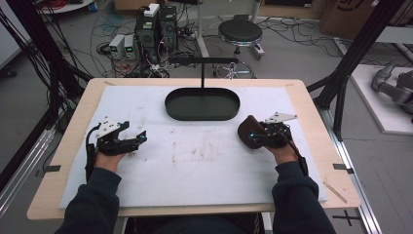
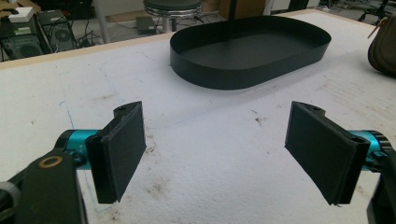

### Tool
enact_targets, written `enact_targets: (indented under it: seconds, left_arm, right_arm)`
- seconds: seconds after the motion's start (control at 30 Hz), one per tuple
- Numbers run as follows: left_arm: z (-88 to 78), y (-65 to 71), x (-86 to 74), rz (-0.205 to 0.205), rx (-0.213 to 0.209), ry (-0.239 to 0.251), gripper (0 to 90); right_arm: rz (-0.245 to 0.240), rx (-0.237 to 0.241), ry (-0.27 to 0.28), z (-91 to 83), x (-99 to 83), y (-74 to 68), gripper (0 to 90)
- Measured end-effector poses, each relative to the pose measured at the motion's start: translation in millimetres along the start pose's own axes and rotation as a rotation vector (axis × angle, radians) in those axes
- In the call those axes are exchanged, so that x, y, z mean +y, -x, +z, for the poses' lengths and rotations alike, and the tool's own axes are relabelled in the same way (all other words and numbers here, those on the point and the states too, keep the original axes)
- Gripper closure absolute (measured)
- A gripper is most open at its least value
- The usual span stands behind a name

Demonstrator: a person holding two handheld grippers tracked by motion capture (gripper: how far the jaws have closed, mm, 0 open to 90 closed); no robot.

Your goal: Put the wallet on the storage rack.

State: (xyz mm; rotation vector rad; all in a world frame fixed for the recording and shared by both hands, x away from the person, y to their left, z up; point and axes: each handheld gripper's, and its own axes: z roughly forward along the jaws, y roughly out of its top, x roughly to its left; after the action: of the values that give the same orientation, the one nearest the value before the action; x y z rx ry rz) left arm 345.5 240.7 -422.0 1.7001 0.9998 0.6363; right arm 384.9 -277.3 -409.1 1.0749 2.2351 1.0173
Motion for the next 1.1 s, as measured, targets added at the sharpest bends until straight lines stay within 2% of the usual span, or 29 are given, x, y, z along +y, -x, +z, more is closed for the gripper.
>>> enact_targets:
  seconds: [0.13,0.2,0.33,0.5,0.63,0.7,0.73,0.77,0.83,1.1]
  left_arm:
    - [0.1,-0.2,-0.1,-0.001,0.0,0.001,20.0]
    - [0.1,-0.1,-0.1,0.001,0.0,-0.002,20.0]
    - [0.0,-0.1,-0.1,0.0,0.0,0.0,20.1]
    - [-0.1,0.3,-0.2,0.003,0.0,-0.002,20.0]
    - [-0.1,1.1,-0.2,0.003,0.0,0.0,20.0]
    - [-0.1,1.0,-0.4,0.002,0.001,0.0,20.0]
    - [-0.2,0.8,-0.4,0.003,0.001,-0.002,20.1]
    - [-0.2,0.7,-0.4,0.002,0.002,-0.001,20.1]
    - [0.0,0.5,-0.5,0.001,0.002,0.0,20.1]
    - [-0.4,0.0,-0.5,-0.004,0.001,0.003,20.1]
  right_arm:
    - [0.007,-0.01,-0.039,7.1,-3.6,1.5,31.1]
    - [0.023,0.016,-0.079,12.2,-6.2,2.1,29.8]
    - [0.044,0.018,-0.093,14.7,-7.7,3.4,29.3]
    - [0.159,0.05,-0.103,19.6,-15.2,15.2,25.5]
    - [0.277,0.127,-0.097,24.8,-24.0,26.1,21.8]
    - [0.334,0.196,-0.106,28.4,-28.3,29.9,21.0]
    - [0.337,0.21,-0.098,29.4,-30.2,29.9,20.0]
    - [0.318,0.209,-0.099,29.4,-30.2,29.0,20.2]
    - [0.299,0.219,-0.102,28.7,-28.6,28.0,26.7]
    - [0.233,0.18,-0.091,24.1,-23.5,22.1,29.6]
